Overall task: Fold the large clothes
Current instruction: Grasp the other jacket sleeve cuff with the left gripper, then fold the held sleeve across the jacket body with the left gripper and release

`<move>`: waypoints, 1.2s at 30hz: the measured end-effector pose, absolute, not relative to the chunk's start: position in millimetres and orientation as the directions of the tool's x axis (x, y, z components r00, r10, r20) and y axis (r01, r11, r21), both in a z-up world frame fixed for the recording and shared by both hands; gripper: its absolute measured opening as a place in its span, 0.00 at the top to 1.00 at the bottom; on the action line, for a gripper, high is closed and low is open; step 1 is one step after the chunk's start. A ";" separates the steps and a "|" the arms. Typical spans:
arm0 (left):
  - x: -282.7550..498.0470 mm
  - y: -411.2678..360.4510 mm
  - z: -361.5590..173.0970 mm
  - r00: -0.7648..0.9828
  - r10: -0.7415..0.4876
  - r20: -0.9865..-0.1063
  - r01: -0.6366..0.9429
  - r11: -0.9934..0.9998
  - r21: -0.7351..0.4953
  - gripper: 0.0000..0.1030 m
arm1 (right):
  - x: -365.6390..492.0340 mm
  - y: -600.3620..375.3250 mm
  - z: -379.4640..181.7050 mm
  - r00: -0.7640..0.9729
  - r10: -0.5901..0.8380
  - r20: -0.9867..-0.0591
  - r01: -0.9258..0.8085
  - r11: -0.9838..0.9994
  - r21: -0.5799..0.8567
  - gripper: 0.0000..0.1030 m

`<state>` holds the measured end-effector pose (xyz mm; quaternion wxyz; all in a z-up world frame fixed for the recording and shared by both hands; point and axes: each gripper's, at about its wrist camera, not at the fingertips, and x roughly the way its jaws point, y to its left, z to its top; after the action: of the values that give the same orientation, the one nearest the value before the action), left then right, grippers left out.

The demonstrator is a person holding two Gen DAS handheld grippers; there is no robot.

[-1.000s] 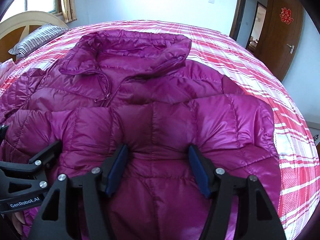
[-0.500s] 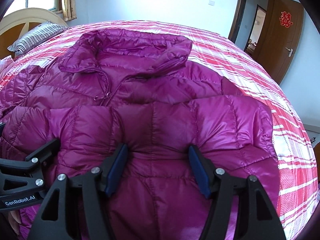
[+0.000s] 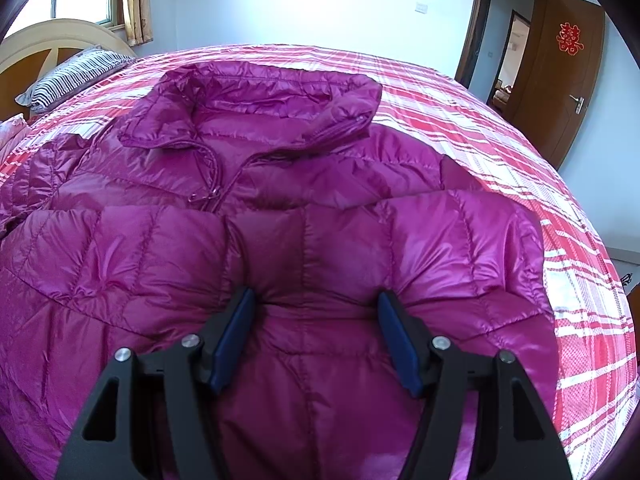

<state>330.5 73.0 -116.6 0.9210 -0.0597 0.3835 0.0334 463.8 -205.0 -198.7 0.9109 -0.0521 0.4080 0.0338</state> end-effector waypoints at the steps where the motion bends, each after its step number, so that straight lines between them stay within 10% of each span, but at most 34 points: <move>1: 317.2 94.8 -121.1 0.700 0.018 -0.714 -0.149 0.981 -0.122 0.01 | 463.9 -204.7 -198.6 0.666 0.018 -0.746 -0.104 0.992 -0.069 0.34; 9: 264.1 212.3 -169.4 0.687 -0.004 -0.726 -0.420 0.814 -0.402 0.03 | 460.5 -203.4 -197.3 0.675 -0.004 -0.738 -0.093 0.992 -0.090 0.29; 13: 271.2 241.4 -181.3 0.697 -0.021 -0.716 -0.468 0.744 -0.477 0.28 | 459.9 -203.9 -196.8 0.677 -0.008 -0.736 -0.090 0.992 -0.093 0.28; 21: 280.4 261.7 -186.7 0.728 -0.017 -0.685 -0.485 0.692 -0.534 0.44 | 460.1 -205.0 -196.8 0.677 -0.004 -0.736 -0.090 0.992 -0.088 0.28; 26: 277.5 270.7 -193.4 0.740 -0.008 -0.672 -0.487 0.683 -0.544 0.91 | 460.0 -204.7 -196.8 0.677 -0.004 -0.736 -0.090 0.992 -0.088 0.28; 36: 272.0 242.5 -147.5 0.788 0.128 -0.602 -0.431 0.814 -0.390 0.95 | 460.7 -209.0 -194.2 0.675 0.022 -0.737 -0.096 0.994 -0.059 0.27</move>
<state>272.0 242.5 -147.5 0.9081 -0.2635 0.2867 0.1539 460.7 -209.0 -194.2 0.9140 -0.0464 0.4017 0.0323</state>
